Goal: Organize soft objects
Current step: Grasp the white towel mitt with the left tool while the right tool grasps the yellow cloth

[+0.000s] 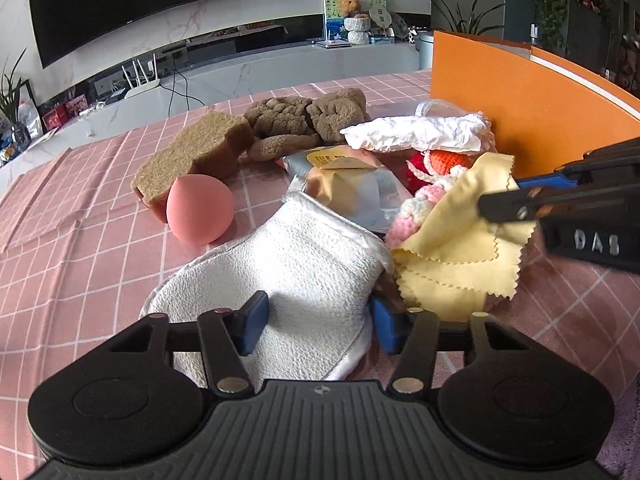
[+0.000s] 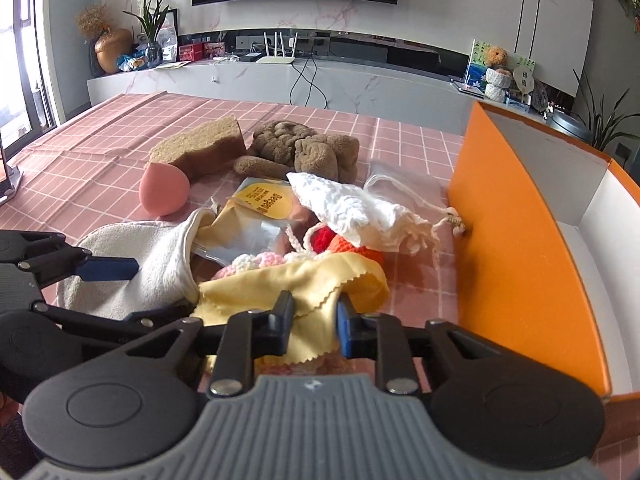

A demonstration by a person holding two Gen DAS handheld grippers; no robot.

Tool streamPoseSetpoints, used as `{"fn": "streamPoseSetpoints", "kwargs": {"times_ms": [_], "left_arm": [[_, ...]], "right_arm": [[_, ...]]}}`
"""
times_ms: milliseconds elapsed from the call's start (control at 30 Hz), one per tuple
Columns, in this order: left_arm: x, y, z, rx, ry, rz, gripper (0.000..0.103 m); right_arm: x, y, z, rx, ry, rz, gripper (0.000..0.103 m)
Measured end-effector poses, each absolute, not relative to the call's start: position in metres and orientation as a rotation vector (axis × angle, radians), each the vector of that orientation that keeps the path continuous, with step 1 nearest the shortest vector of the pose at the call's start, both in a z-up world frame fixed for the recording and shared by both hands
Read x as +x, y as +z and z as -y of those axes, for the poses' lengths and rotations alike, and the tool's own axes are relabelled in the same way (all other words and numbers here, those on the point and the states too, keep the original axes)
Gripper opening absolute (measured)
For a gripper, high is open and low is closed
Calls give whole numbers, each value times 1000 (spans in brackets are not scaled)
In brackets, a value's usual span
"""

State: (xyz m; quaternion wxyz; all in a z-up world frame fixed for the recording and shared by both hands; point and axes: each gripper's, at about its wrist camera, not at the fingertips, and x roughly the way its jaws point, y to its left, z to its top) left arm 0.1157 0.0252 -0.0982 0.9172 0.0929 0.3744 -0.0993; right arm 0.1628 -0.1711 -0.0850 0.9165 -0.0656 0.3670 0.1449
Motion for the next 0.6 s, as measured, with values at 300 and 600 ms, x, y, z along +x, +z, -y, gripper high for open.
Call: {"fn": "streamPoseSetpoints", "kwargs": {"times_ms": [300, 600], "left_arm": [[109, -80, -37, 114, -154, -734, 20], [84, -37, -46, 27, -132, -635, 17]], "right_arm": [[155, -71, 179, -128, 295, -717, 0], [139, -44, 186, -100, 288, -631, 0]]}}
